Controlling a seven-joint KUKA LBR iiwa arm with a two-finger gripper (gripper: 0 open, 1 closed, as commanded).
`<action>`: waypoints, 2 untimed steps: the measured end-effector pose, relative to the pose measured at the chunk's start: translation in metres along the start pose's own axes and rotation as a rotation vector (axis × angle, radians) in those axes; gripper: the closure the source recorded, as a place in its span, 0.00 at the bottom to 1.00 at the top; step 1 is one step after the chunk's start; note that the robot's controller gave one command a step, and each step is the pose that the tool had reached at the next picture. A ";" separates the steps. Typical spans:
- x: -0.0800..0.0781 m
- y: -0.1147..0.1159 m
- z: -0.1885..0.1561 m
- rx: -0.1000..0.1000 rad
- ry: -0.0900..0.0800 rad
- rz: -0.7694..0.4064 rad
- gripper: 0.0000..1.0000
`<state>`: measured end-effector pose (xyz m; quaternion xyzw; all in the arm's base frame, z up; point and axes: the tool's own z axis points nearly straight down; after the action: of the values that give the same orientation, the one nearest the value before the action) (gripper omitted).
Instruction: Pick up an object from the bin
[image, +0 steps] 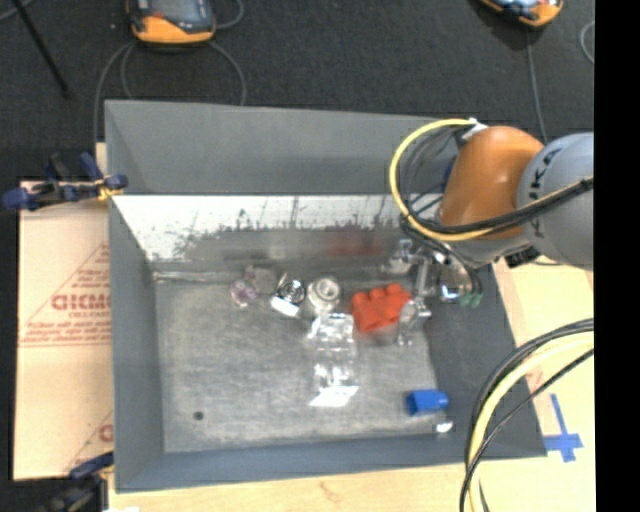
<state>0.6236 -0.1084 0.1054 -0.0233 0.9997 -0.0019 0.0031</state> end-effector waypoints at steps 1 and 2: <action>-0.004 -0.001 0.033 -0.002 -0.003 0.008 0.00; 0.005 0.005 0.030 -0.003 -0.008 0.023 0.00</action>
Offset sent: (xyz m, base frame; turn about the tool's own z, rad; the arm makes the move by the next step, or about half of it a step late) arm 0.0008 0.0007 -0.0354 0.0081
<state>0.6186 -0.1033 0.0749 -0.0119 0.9999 -0.0004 0.0074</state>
